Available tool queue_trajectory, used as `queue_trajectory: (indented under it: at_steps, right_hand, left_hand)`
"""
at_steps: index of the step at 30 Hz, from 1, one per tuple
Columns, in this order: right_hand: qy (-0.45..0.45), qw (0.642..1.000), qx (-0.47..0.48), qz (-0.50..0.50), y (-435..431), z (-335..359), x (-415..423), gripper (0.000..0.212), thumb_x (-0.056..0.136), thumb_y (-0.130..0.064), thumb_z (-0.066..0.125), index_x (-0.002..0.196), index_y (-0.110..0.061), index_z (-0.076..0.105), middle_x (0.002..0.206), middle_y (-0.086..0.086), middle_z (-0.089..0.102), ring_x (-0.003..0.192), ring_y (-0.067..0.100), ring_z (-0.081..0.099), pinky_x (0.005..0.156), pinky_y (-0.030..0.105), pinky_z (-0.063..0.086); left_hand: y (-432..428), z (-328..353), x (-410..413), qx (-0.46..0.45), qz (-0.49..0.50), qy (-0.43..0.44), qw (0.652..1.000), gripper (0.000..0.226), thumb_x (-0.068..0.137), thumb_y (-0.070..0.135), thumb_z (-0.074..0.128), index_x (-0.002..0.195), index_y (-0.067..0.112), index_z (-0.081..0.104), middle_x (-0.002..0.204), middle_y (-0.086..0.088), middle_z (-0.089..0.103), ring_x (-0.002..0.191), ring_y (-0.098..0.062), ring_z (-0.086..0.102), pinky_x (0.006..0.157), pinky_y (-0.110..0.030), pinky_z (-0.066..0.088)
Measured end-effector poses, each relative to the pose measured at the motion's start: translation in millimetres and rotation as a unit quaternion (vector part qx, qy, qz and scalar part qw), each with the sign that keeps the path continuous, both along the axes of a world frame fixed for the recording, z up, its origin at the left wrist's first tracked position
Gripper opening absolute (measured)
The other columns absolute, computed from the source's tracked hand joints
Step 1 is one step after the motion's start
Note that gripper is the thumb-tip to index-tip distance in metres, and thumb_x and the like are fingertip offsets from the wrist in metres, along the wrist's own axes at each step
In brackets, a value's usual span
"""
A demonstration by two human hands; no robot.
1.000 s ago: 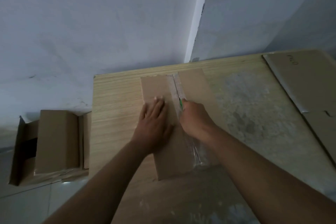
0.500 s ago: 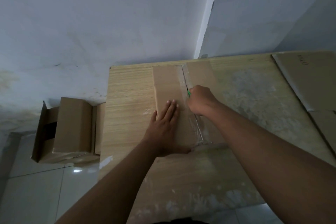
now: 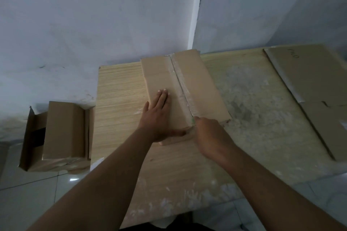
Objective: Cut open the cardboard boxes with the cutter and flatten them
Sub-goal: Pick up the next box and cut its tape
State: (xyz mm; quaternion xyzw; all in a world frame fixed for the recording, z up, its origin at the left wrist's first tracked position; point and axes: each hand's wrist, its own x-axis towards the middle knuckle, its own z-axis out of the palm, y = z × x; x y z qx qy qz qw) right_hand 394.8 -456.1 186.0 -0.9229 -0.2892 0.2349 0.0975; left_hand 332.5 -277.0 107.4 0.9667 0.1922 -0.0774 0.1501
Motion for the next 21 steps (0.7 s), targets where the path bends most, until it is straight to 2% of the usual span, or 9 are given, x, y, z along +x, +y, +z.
queue_trajectory:
  at_steps: [2, 9, 11, 13, 16, 19, 21]
  right_hand:
    - [0.020, 1.000, 0.021, -0.008, -17.0, 0.3, -14.0, 0.052, 0.096, -0.009, 0.041, 0.147, -0.019, 0.042, 0.120, 0.011, 0.064, 0.108, 0.028, 0.063, 0.089, 0.041, 0.054]
    - [0.027, 0.996, 0.062, -0.055, -41.4, -6.9, -39.6, 0.066, 0.099, -0.013, 0.041, 0.159, -0.029, 0.018, 0.096, 0.009, 0.064, 0.083, 0.025, 0.065, 0.070, 0.036, 0.054]
    - [0.015, 0.997, 0.057, -0.056, -46.2, -10.2, -45.2, 0.068, 0.099, -0.014, 0.041, 0.159, -0.030, 0.014, 0.089, 0.007, 0.063, 0.077, 0.023, 0.063, 0.064, 0.033, 0.050]
    - [0.005, 0.997, 0.053, -0.060, -49.7, -14.2, -50.0, 0.069, 0.100, -0.015, 0.041, 0.159, -0.031, 0.010, 0.085, 0.006, 0.061, 0.074, 0.022, 0.062, 0.062, 0.032, 0.048]
    - [-0.009, 0.996, 0.057, -0.066, -51.5, -21.4, -54.2, 0.069, 0.101, -0.017, 0.039, 0.160, -0.033, 0.007, 0.082, 0.005, 0.059, 0.074, 0.023, 0.062, 0.062, 0.032, 0.046]
    - [-0.019, 0.995, 0.068, -0.070, -52.2, -25.8, -56.8, 0.067, 0.102, -0.019, 0.038, 0.160, -0.034, 0.007, 0.080, 0.004, 0.059, 0.071, 0.022, 0.061, 0.063, 0.033, 0.051]
    - [-0.017, 0.994, 0.078, -0.077, -52.7, -26.7, -54.4, 0.064, 0.103, -0.021, 0.037, 0.160, -0.034, 0.010, 0.077, 0.003, 0.059, 0.068, 0.020, 0.060, 0.059, 0.031, 0.048]
  left_hand:
    - [0.2, -0.3, -1.0, -0.007, 0.003, -0.005, 1.000, 0.150, 0.057, 0.104, 0.045, 0.164, 0.017, -0.014, 0.169, 0.006, -0.026, 0.155, -0.013, -0.025, 0.127, -0.058, 0.008]
    - [0.0, 1.4, -2.3, -0.011, 0.011, -0.006, 1.000, 0.152, 0.052, 0.106, 0.040, 0.163, 0.018, -0.014, 0.169, 0.007, -0.026, 0.155, -0.012, -0.025, 0.125, -0.063, 0.007]
    - [-1.9, 3.1, -2.6, -0.012, 0.007, -0.001, 1.000, 0.148, 0.052, 0.106, 0.039, 0.163, 0.024, -0.015, 0.170, 0.006, -0.025, 0.156, -0.014, -0.024, 0.125, -0.064, 0.006]
    - [-2.6, 7.8, -1.8, 0.005, -0.013, 0.009, 1.000, 0.138, 0.055, 0.104, 0.040, 0.161, 0.038, -0.017, 0.171, 0.000, -0.022, 0.157, -0.021, -0.020, 0.123, -0.066, 0.004]
    - [-1.0, 19.3, 7.7, 0.085, -0.116, 0.026, 0.989, 0.120, 0.070, 0.096, 0.046, 0.160, 0.045, -0.015, 0.171, -0.007, -0.019, 0.158, -0.030, -0.015, 0.122, -0.068, -0.003]
    - [2.7, 34.3, 26.4, 0.122, -0.261, 0.057, 0.956, 0.109, 0.082, 0.086, 0.051, 0.163, 0.040, -0.005, 0.173, -0.002, -0.011, 0.159, -0.023, -0.009, 0.124, -0.063, -0.004]
    - [10.0, 45.8, 38.2, 0.106, -0.291, 0.107, 0.945, 0.115, 0.078, 0.086, 0.056, 0.164, 0.039, -0.004, 0.173, 0.004, -0.007, 0.159, -0.017, -0.002, 0.124, -0.059, -0.003]
